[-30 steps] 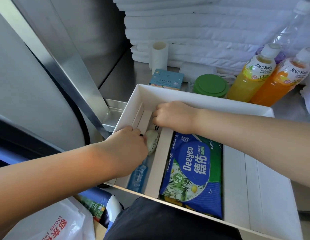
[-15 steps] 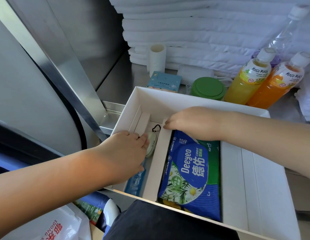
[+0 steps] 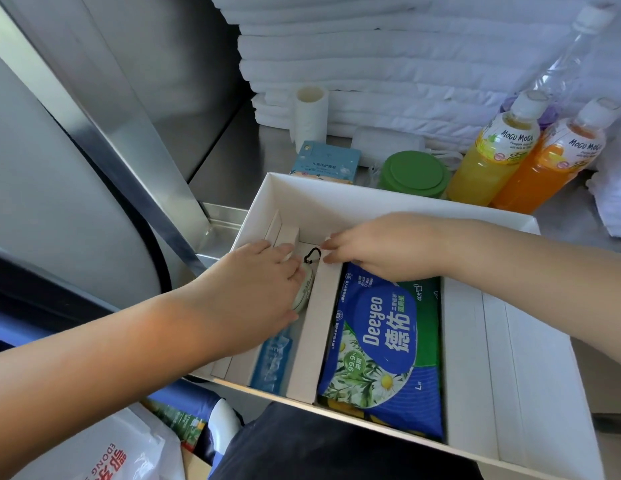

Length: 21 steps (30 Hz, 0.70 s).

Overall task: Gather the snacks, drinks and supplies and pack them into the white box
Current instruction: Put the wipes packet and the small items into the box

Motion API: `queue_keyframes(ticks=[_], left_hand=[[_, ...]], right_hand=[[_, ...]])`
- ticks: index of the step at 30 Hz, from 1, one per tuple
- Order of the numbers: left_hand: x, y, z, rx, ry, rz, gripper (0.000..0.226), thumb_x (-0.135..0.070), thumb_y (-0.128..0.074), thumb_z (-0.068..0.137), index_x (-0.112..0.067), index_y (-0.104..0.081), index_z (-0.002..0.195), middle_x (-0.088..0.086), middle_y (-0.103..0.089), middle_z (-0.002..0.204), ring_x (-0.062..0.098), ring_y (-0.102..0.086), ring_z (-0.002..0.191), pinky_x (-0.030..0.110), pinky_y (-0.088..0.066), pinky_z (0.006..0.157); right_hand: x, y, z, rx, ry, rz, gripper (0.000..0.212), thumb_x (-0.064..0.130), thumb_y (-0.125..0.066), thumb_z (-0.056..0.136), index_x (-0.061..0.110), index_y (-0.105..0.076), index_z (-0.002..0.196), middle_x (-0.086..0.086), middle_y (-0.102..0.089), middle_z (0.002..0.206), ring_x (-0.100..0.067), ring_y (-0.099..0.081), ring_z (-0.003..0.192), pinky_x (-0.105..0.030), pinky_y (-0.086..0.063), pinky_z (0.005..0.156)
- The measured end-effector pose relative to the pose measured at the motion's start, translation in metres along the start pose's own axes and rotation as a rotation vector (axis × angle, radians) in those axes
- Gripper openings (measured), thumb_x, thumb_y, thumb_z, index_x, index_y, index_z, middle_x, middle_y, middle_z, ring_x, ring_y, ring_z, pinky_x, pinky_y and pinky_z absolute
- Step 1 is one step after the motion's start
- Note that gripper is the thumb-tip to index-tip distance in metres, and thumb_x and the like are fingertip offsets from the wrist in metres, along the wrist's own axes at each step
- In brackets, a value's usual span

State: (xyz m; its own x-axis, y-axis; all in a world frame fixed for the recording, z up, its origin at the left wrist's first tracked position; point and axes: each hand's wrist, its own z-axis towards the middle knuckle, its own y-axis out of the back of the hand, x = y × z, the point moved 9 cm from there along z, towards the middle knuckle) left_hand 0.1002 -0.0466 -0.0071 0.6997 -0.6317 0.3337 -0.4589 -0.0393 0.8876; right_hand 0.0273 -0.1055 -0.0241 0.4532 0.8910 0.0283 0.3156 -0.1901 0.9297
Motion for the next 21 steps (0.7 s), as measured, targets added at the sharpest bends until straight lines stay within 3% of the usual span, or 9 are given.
queue_keyframes(ticks=[2,4,6,8,10,13,16,18,21], left_hand=[[0.009,0.029,-0.002,-0.194,0.004,-0.017,0.053,-0.040,-0.036,0.090,-0.009,-0.050,0.132,0.009,-0.053,0.135,0.026,-0.043,0.129,0.041,-0.034,0.106],[0.025,0.053,-0.004,-0.402,0.039,-0.075,0.042,-0.033,-0.048,0.085,-0.011,-0.063,0.117,0.007,-0.064,0.118,0.027,-0.056,0.115,0.042,-0.044,0.096],[0.045,0.067,-0.004,-0.532,0.112,-0.191,0.039,-0.028,-0.051,0.086,-0.010,-0.061,0.119,0.008,-0.063,0.118,0.027,-0.056,0.113,0.041,-0.044,0.096],[0.059,0.071,0.003,-0.580,0.171,-0.261,0.043,-0.027,-0.048,0.089,-0.008,-0.054,0.127,0.010,-0.057,0.124,0.028,-0.051,0.117,0.041,-0.039,0.100],[0.068,0.068,0.016,-0.560,0.209,-0.327,0.048,-0.031,-0.044,0.092,-0.009,-0.046,0.134,0.009,-0.053,0.131,0.026,-0.046,0.123,0.037,-0.034,0.104],[0.076,0.051,0.041,-0.452,0.252,-0.477,0.050,-0.039,-0.036,0.097,-0.015,-0.035,0.141,0.005,-0.045,0.140,0.022,-0.039,0.129,0.032,-0.030,0.106],[0.076,0.036,0.054,-0.391,0.263,-0.432,0.042,-0.040,-0.037,0.097,-0.018,-0.042,0.132,0.004,-0.051,0.133,0.022,-0.047,0.119,0.033,-0.035,0.099],[0.078,0.034,0.054,-0.416,0.283,-0.404,0.039,-0.042,-0.039,0.095,-0.017,-0.045,0.125,0.002,-0.054,0.127,0.021,-0.049,0.111,0.032,-0.038,0.093],[0.079,0.031,0.054,-0.424,0.284,-0.450,0.041,-0.043,-0.041,0.093,-0.020,-0.043,0.128,-0.001,-0.052,0.129,0.019,-0.045,0.112,0.032,-0.039,0.090]], right_hand=[[-0.004,0.029,-0.012,-0.173,-0.002,0.047,0.045,0.007,-0.038,0.092,0.024,-0.055,0.131,0.006,-0.055,0.132,-0.015,-0.052,0.117,-0.031,-0.043,0.093],[-0.014,0.063,-0.031,-0.447,-0.022,0.118,0.036,0.006,-0.044,0.090,0.021,-0.066,0.115,0.003,-0.066,0.112,-0.019,-0.061,0.099,-0.033,-0.049,0.078],[-0.029,0.086,-0.050,-0.678,-0.073,0.146,0.029,0.007,-0.046,0.088,0.016,-0.070,0.102,0.001,-0.067,0.096,-0.021,-0.063,0.085,-0.034,-0.050,0.065],[-0.045,0.094,-0.058,-0.774,-0.161,0.150,0.026,0.005,-0.046,0.088,0.014,-0.070,0.096,-0.001,-0.065,0.090,-0.012,-0.056,0.079,-0.029,-0.043,0.060],[-0.063,0.088,-0.059,-0.763,-0.269,0.187,0.025,0.003,-0.046,0.089,0.014,-0.068,0.093,0.000,-0.063,0.089,-0.008,-0.050,0.076,-0.027,-0.037,0.061],[-0.078,0.069,-0.054,-0.652,-0.354,0.229,0.025,0.004,-0.044,0.088,0.016,-0.066,0.091,0.003,-0.063,0.089,-0.017,-0.056,0.078,-0.035,-0.045,0.065],[-0.081,0.064,-0.051,-0.641,-0.376,0.226,0.025,0.007,-0.043,0.086,0.019,-0.065,0.087,0.007,-0.063,0.087,-0.012,-0.052,0.074,-0.030,-0.040,0.062],[-0.084,0.061,-0.049,-0.608,-0.374,0.263,0.025,0.008,-0.042,0.087,0.020,-0.064,0.087,0.011,-0.060,0.083,-0.007,-0.048,0.072,-0.018,-0.033,0.059],[-0.089,0.057,-0.049,-0.572,-0.384,0.330,0.026,0.010,-0.041,0.089,0.022,-0.063,0.088,0.013,-0.058,0.080,-0.005,-0.051,0.073,-0.024,-0.037,0.064]])
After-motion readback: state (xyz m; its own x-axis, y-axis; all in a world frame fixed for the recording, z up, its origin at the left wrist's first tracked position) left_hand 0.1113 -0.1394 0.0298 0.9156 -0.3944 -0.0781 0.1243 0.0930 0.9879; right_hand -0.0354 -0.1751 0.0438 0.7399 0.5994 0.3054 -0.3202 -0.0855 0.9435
